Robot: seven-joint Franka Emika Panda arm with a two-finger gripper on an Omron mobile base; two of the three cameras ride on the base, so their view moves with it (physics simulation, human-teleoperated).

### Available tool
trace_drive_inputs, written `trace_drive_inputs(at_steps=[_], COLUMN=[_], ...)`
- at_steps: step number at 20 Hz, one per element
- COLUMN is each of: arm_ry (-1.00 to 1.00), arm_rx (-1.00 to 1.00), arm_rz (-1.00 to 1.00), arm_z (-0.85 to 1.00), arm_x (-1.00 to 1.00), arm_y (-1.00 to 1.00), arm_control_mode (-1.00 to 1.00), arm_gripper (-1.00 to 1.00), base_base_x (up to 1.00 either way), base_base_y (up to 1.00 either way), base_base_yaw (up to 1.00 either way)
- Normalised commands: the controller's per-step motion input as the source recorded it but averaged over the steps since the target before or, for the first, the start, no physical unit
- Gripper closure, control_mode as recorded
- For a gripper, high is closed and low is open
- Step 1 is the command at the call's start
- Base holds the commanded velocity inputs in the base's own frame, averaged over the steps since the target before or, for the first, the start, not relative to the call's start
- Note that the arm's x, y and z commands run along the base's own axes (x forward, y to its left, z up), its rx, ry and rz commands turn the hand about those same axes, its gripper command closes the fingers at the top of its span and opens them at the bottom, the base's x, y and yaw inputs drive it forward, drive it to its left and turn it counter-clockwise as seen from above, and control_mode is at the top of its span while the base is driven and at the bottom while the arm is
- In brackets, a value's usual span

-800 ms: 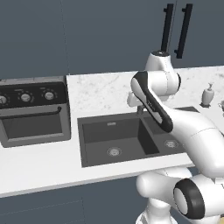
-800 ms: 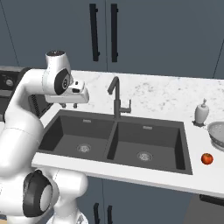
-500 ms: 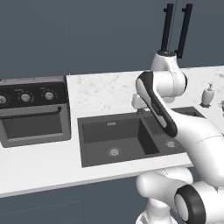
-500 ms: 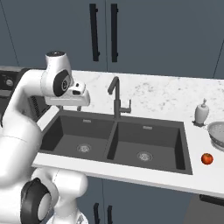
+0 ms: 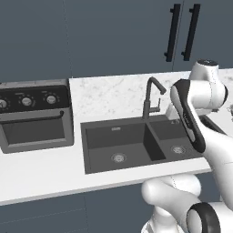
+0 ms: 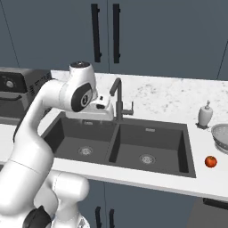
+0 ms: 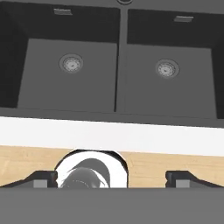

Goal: Put the colander in the sink, put the apple in the colander, and turn on the sink faucet and pour water over the colander.

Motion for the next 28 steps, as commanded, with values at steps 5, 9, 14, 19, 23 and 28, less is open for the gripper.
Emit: trace_drive_inputs(at_steps=[5, 9, 14, 19, 23, 28], arm_ry=[0.06, 0.05, 0.04, 0.03, 0.01, 0.0], arm_rx=[0.0, 0.0, 0.0, 0.0, 0.0, 0.0], arm_rz=[-0.09, -0.06, -0.04, -0.05, -0.05, -0.05], arm_z=[-0.09, -0.07, -0.13, -0.18, -0.25, -0.18], arm_x=[0.0, 0.0, 0.0, 0.01, 0.0, 0.02], arm_y=[-0.99, -1.0, -1.0, -0.89, -0.87, -0.72], arm_control_mode=[-1.0, -1.0, -1.0, -1.0, -1.0, -1.0], arm_gripper=[-1.0, -1.0, -1.0, -1.0, -1.0, -1.0], base_base_x=[0.0, 0.0, 0.0, 0.0, 0.0, 0.0], base_base_y=[0.0, 0.0, 0.0, 0.0, 0.0, 0.0], base_base_yaw=[0.0, 0.0, 0.0, 0.0, 0.0, 0.0])
